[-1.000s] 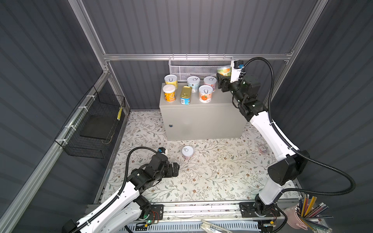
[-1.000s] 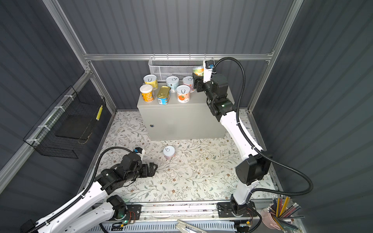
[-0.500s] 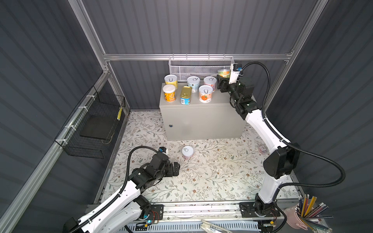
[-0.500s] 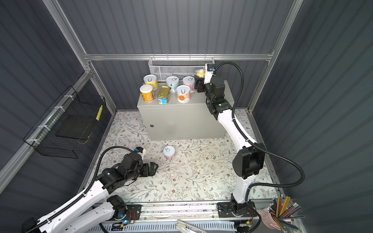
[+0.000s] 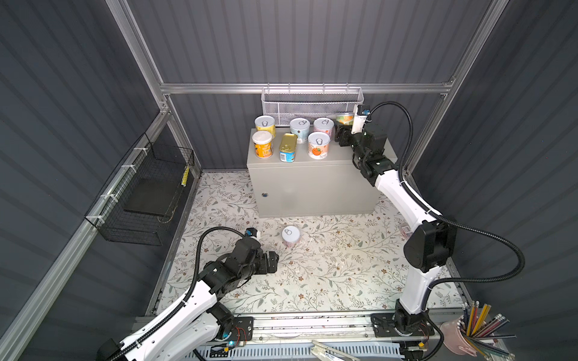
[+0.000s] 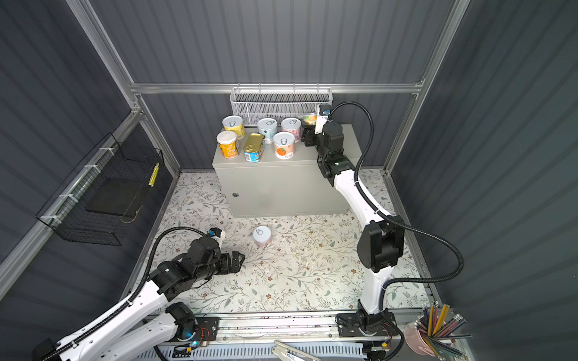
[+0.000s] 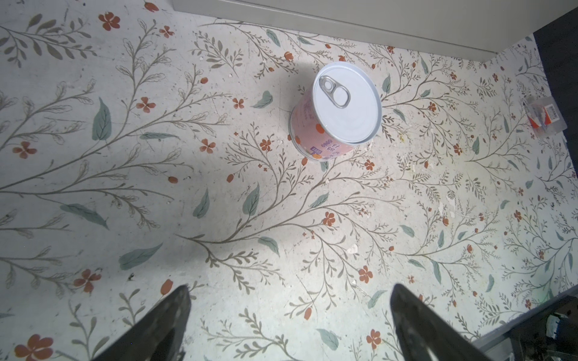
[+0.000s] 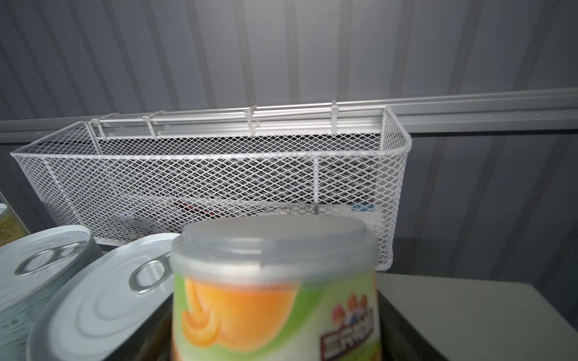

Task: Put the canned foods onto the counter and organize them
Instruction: 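Lower the orange can onto the cabinet top beside the other cans, then open the right gripper and pull it back down toward the table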

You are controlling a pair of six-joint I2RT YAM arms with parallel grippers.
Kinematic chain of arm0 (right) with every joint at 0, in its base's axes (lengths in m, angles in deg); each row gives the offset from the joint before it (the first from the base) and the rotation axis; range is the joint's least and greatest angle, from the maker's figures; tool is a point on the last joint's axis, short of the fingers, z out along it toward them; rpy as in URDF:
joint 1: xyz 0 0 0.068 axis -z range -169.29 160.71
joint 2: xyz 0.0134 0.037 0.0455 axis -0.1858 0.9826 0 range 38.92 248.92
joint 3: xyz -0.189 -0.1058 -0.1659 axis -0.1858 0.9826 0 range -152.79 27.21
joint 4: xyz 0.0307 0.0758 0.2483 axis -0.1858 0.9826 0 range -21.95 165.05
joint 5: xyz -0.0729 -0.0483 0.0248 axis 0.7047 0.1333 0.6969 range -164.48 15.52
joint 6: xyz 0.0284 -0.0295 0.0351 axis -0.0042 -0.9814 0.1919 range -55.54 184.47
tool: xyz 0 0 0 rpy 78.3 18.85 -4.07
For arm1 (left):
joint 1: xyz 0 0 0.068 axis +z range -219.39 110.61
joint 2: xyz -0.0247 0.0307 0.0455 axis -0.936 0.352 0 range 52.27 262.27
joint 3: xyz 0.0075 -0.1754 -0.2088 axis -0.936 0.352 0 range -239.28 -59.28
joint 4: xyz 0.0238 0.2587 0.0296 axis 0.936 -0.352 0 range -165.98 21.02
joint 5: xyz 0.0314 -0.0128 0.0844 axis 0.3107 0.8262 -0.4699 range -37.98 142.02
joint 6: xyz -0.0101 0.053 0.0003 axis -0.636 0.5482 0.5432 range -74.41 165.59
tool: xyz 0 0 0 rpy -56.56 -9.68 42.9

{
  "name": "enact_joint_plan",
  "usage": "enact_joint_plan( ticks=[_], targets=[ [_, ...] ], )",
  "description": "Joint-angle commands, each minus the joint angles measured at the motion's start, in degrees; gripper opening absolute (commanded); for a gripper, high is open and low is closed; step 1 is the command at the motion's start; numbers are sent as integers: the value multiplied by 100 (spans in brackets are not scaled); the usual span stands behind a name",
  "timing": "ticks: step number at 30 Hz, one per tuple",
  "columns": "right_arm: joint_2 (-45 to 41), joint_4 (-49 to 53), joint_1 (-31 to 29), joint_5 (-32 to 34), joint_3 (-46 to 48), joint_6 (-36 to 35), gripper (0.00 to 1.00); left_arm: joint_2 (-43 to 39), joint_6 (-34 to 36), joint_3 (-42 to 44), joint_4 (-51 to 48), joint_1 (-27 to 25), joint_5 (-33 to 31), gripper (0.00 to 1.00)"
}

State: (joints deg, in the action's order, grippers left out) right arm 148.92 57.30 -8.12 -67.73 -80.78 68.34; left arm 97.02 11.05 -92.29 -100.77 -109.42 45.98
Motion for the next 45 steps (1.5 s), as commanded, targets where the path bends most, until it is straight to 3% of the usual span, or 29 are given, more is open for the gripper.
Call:
enact_joint_plan(
  ticks=[1, 3, 5, 6, 14, 19, 28, 36, 45],
  targets=[
    [22, -773, 2, 210, 42, -16, 66, -125, 0, 79, -150, 13, -72, 100],
    [10, -815, 2, 239, 117, 46, 77, -166, -2, 93, -170, 13, -88, 100],
    [-34, -753, 7, 264, 128, 82, 97, -171, -17, 81, -192, 13, -86, 100],
    [-77, -710, 2, 257, 133, 110, 99, -172, -18, 78, -198, 17, -72, 100],
    [-911, -69, -11, -102, 305, 171, 99, -121, -137, -30, -192, 13, 79, 100],
    [-2068, -222, -14, 53, 1388, 157, 99, -76, -211, -71, -111, 16, 291, 100],
    [-4534, 781, 6, 206, 3333, 165, 99, 151, -127, -310, -75, 13, 278, 100],
    [-6857, 2037, 38, -293, 4753, 908, 99, 366, -142, -449, 61, 8, 332, 100],
    [-8078, 3800, 42, -569, 5664, 1559, 99, 303, -559, 30, 789, 4, 282, 100]
  ],
)
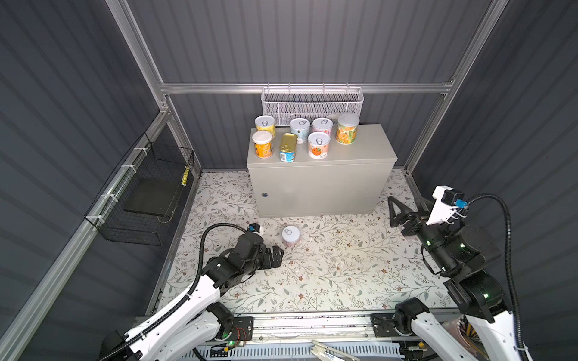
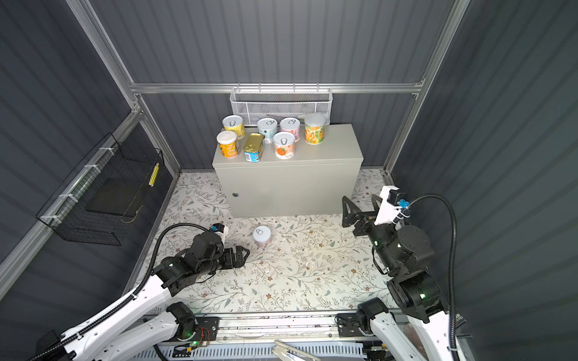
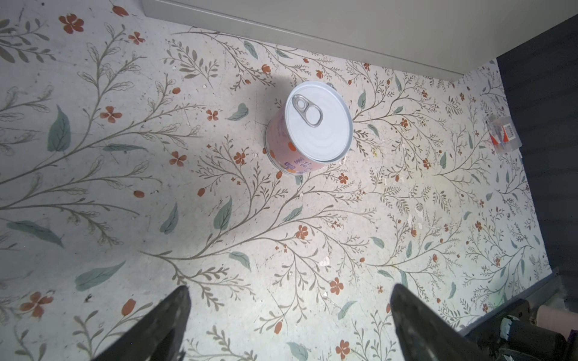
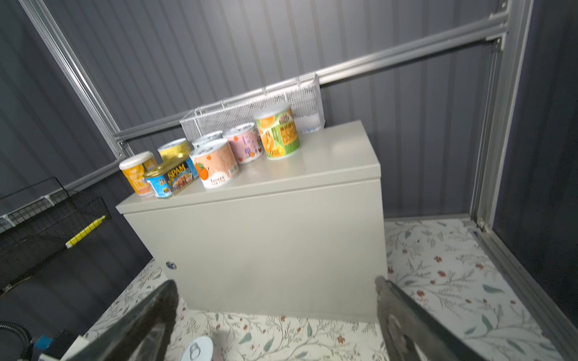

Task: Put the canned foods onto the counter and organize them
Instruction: 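Open the right gripper and pull it back down toward the table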

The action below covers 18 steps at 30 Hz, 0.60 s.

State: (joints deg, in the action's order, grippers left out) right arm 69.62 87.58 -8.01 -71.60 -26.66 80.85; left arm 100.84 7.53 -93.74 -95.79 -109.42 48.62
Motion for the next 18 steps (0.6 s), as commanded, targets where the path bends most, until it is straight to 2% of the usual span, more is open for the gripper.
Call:
enact_joint_plan(
  ticks=[1, 8, 11, 18],
  targets=[
    [-229, 825, 34, -235, 391, 374, 99, -144, -270, 240, 362, 4, -8, 100],
    [-510, 1039, 27, -637, 1047, 600, 99, -67, -504, 548, 960, 4, -32, 100],
    [-614, 1053, 28, -883, 1315, 731, 99, 180, -540, 573, 1270, -68, 0, 100],
    [-846, 866, 35, -1217, 2002, 858, 99, 1039, -418, 326, 1914, -485, -373, 100]
  ],
)
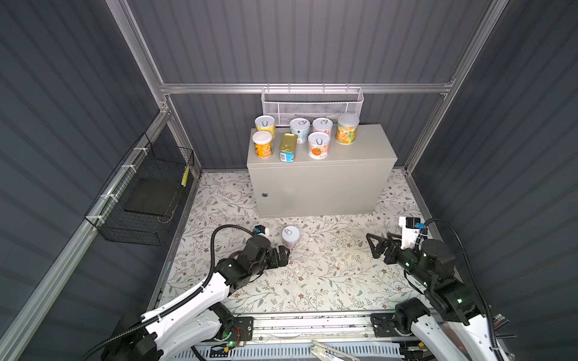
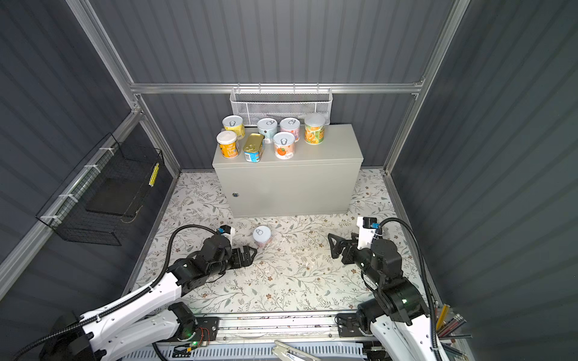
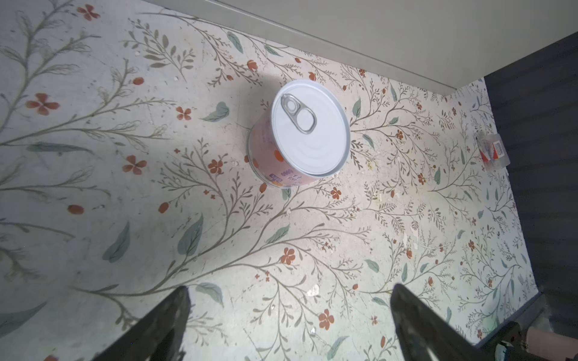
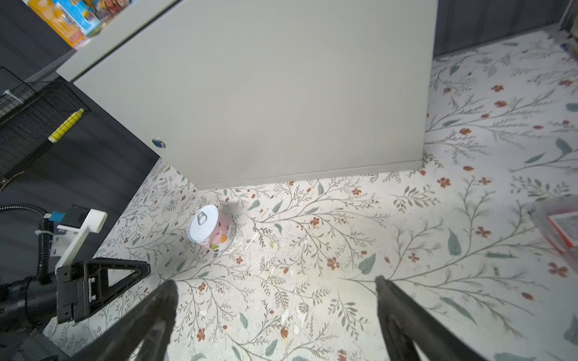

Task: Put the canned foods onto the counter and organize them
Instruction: 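Open the right gripper and pull it back down toward the table, then lower the left gripper over the pink-labelled can and close on it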

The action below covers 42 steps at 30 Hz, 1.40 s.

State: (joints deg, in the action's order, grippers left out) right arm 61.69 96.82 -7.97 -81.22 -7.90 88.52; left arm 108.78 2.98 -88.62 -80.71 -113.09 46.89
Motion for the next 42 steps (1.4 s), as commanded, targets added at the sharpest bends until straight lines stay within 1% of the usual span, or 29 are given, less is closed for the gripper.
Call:
enact_joint_plan(
  ticks=[1, 4, 7, 11, 18, 27, 33, 42],
  targets=[
    [-53, -60, 24, -308, 178, 92, 99, 418, 73, -274, 473, -190, -260, 100],
    [-70, -48, 27, -432, 288, 47, 99, 870, 170, -525, 625, -383, -482, 100],
    [-142, -6, 25, -546, 377, 20, 99, 1136, 220, -584, 1000, -516, -679, 100],
    [-298, 168, 24, -626, 439, 24, 99, 1421, 216, -624, 1362, -527, -848, 100],
    [-449, 124, 22, -758, 568, 82, 99, 2037, 338, -987, 1523, -527, -968, 100],
    [-230, 89, 28, -798, 570, 46, 99, 2446, 411, -1290, 1535, -531, -1186, 100],
    [-165, 76, 29, -785, 592, 56, 99, 2677, 469, -1528, 1178, -526, -1463, 100],
    [-138, -12, 31, -951, 629, 16, 99, 3104, 655, -1913, 940, -525, -1495, 100]
  ],
)
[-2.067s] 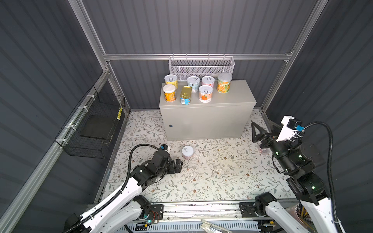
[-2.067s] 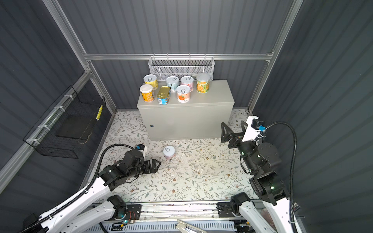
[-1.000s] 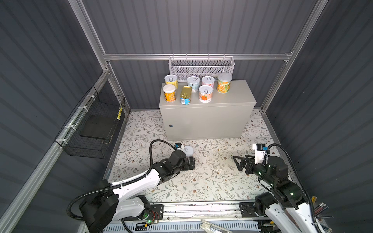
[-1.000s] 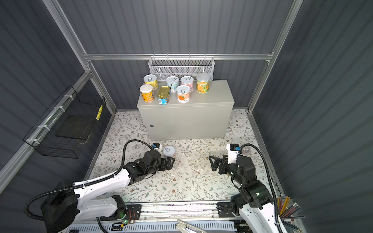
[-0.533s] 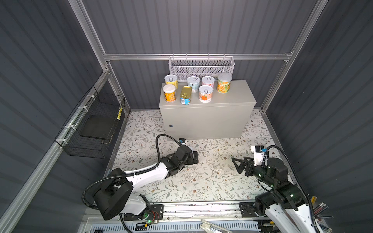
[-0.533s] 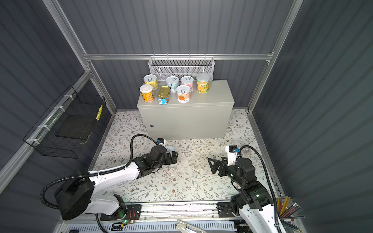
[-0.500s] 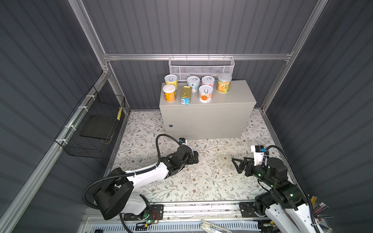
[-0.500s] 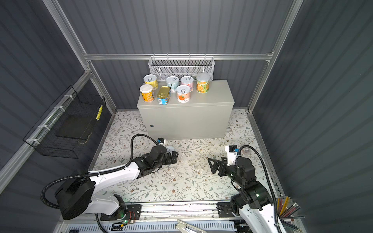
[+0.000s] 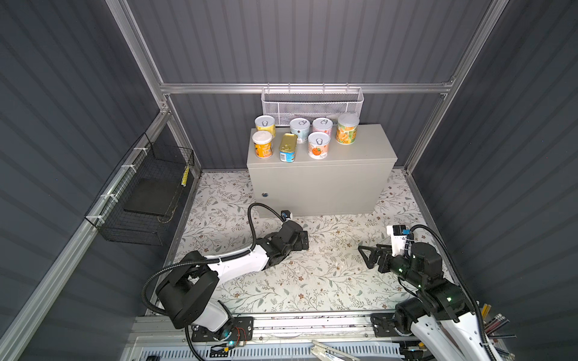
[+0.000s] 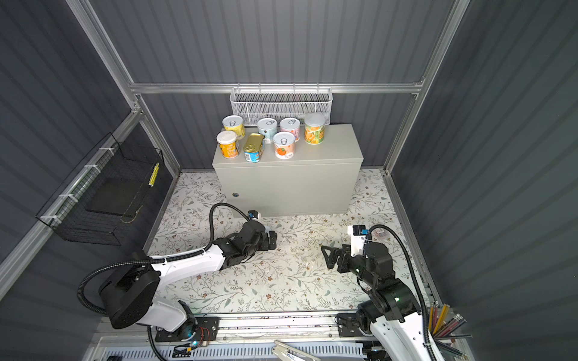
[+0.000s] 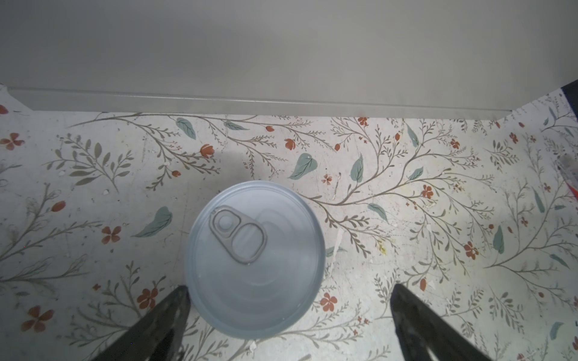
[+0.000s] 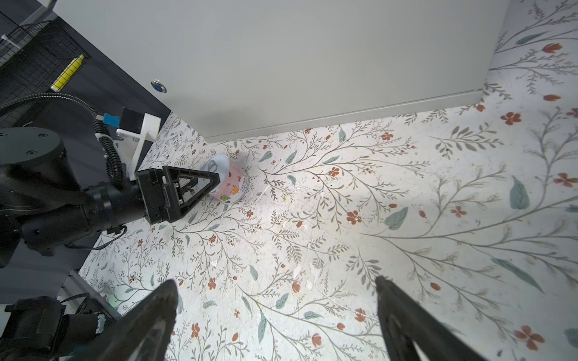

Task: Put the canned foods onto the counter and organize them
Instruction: 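Lower the left gripper over the pink-labelled can and close on it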

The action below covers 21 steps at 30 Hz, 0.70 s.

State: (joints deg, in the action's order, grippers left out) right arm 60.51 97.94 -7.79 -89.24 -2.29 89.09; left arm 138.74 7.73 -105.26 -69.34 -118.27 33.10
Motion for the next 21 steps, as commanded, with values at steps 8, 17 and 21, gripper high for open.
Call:
enact_joint_plan(
  ticks=[8, 17, 21],
  targets=[
    [-33, -85, 10, -113, 59, -10, 99, 511, 273, -835, -772, -8, -483, 100],
    [3, -93, 6, -84, 71, -10, 99, 788, 369, -1069, -948, -10, -539, 89],
    [26, -94, 16, -75, 77, -3, 99, 965, 423, -1196, -1020, -8, -480, 87]
  ],
)
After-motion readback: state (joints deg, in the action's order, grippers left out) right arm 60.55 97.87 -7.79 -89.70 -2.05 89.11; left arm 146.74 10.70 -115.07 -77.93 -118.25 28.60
